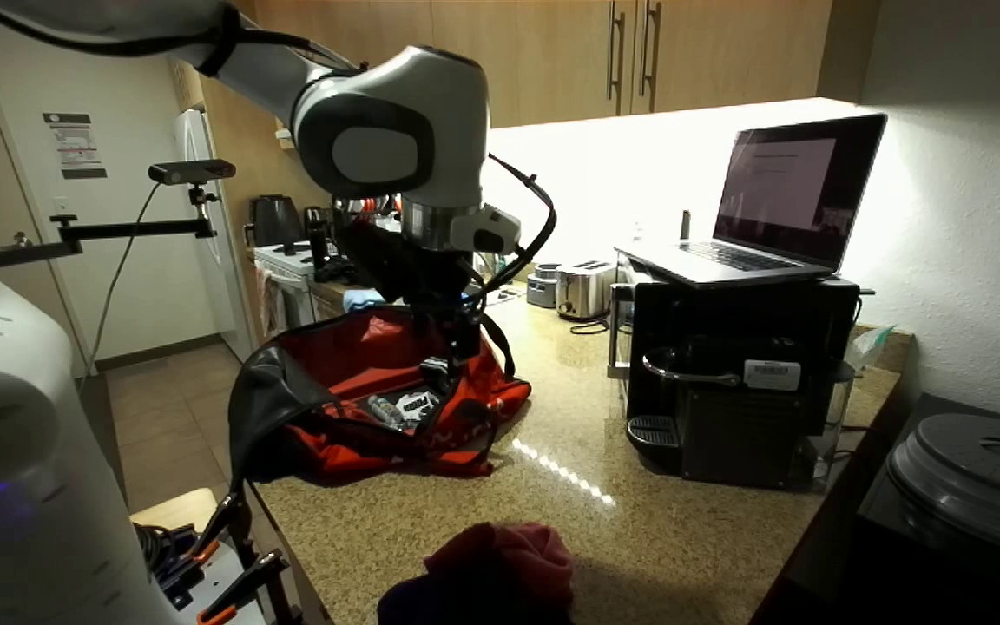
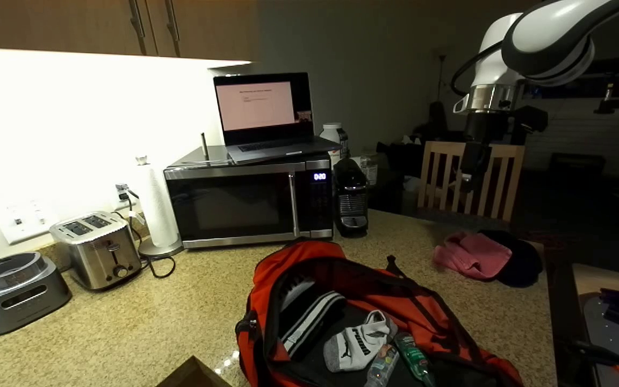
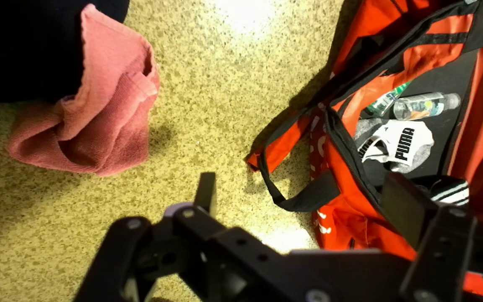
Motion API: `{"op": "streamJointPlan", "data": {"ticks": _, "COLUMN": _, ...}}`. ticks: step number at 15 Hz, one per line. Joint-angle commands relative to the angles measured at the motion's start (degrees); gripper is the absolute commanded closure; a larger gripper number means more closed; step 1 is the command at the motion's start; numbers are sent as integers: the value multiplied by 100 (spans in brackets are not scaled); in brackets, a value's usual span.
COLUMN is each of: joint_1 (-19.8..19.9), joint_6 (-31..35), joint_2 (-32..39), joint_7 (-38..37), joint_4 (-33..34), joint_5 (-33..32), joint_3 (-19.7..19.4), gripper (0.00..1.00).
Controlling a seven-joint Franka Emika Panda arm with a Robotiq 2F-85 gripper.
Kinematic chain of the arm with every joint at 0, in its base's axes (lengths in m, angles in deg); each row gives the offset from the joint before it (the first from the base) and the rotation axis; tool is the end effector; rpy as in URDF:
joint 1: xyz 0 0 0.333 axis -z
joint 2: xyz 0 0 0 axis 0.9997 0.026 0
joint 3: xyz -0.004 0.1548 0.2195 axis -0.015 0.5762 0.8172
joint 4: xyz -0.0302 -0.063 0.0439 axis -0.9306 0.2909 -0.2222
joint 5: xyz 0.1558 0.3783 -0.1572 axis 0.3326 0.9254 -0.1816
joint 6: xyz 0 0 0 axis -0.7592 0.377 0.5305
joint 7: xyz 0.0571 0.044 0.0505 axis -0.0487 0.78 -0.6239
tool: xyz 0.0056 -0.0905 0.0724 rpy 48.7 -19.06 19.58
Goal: Remove the sock from the bag
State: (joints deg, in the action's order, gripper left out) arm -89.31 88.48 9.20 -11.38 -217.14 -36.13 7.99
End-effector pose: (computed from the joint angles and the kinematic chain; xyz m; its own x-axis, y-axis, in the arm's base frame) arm 0.4407 -0.0878 0.3218 0.9929 -0.1175 0.0195 -0.1091 -0.9628 -0.2474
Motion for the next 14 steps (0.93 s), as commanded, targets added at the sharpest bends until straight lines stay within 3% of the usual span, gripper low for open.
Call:
{"op": "streamJointPlan", "data": {"ticks": 1, "joint_1": 176, "joint_6": -25, "joint_2": 21, "joint_7": 71, "joint_4": 11, "joint_5": 88, "joint_3": 169, "gripper": 0}}
{"op": "streamJointPlan", "data": {"ticks": 7, "joint_1": 180, "joint_6": 24, "joint_2": 232, "joint_7": -24, "joint_4": 148, "joint_5": 53, "joint_3": 267, "gripper": 0}}
{"op": "streamJointPlan", "data": {"ticks": 14, "joint_1": 68, "joint_6": 76, "joint_2": 1162, "joint_7": -157, "joint_4": 715, "joint_5": 27, "joint_3": 650, "gripper": 0}}
